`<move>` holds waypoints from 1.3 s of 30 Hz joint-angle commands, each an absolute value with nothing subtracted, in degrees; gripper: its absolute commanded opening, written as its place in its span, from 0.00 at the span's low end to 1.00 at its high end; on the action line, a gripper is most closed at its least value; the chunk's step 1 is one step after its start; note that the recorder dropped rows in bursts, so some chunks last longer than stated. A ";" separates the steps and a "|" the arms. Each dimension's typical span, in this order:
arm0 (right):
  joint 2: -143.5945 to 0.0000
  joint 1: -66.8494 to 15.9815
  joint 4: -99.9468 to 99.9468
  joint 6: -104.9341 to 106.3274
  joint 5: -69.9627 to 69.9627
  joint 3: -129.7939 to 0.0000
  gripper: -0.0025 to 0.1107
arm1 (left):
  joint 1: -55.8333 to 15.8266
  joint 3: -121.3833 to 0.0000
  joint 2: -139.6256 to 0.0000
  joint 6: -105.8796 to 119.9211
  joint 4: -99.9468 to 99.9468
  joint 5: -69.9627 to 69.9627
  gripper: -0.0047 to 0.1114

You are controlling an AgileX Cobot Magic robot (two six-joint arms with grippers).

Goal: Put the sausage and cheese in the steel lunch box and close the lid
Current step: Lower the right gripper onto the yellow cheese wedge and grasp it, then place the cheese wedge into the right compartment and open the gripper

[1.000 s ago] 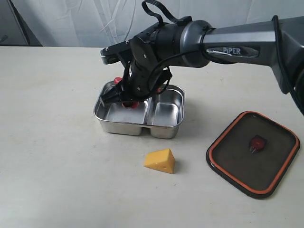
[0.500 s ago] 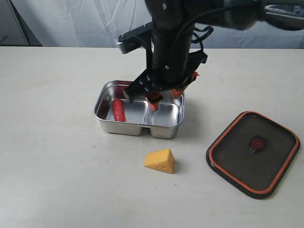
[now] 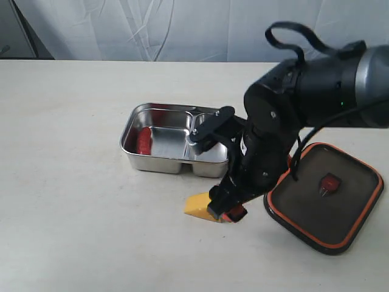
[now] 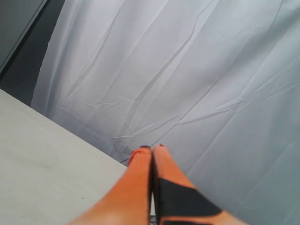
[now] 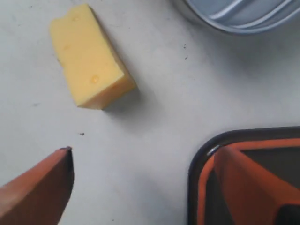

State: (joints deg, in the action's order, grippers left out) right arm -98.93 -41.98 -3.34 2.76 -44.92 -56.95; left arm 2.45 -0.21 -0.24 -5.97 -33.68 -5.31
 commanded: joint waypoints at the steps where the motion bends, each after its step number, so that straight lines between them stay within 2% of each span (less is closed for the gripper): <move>1: -100.36 -41.79 -1.39 3.39 -36.18 -53.74 0.73 | 2.12 0.00 0.00 -5.97 -33.39 -5.75 0.04; 11: -103.90 -46.12 -2.64 3.49 -26.53 -53.74 0.73 | 2.12 0.00 0.00 -5.87 -33.28 -4.63 0.04; 18: -109.52 -46.26 -4.61 3.49 -20.00 -53.74 0.71 | 2.12 0.00 0.00 -5.87 -33.28 -4.63 0.04; 20: -109.90 -46.29 -4.51 3.49 -18.61 -53.74 0.59 | 2.12 0.00 0.00 -5.76 -31.73 -4.63 0.04; 21: -109.90 -46.29 -4.36 3.49 -19.63 -53.74 0.41 | 2.12 0.00 0.00 -5.76 -30.83 -4.54 0.04; 22: -109.90 -46.29 -3.18 3.49 -21.76 -53.74 0.17 | 2.12 0.00 0.00 -5.76 -30.70 -4.38 0.04; 23: -109.90 -46.29 -2.54 3.49 -22.83 -53.74 0.03 | 2.12 0.00 0.00 -5.76 -30.70 -4.38 0.04; 27: -107.40 -48.10 0.00 3.38 -25.01 -53.74 0.01 | 2.12 0.00 0.00 -5.76 -30.52 -3.77 0.04; 32: -96.45 -49.53 0.00 2.96 -18.70 -53.74 0.01 | 2.12 0.00 0.00 -5.76 -25.76 -3.24 0.04; 36: -93.40 -45.70 -1.85 2.46 -12.37 -55.28 0.01 | 2.12 0.00 0.00 -5.76 -25.76 -2.62 0.04; 39: -96.58 -40.51 -1.85 0.00 -13.24 -58.76 0.01 | 2.12 0.00 0.00 -5.76 -25.87 -1.89 0.04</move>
State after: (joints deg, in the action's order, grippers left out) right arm -94.53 -44.61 -0.92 1.77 -13.71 -56.35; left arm 2.45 -0.21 -0.24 -5.97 -26.50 -2.73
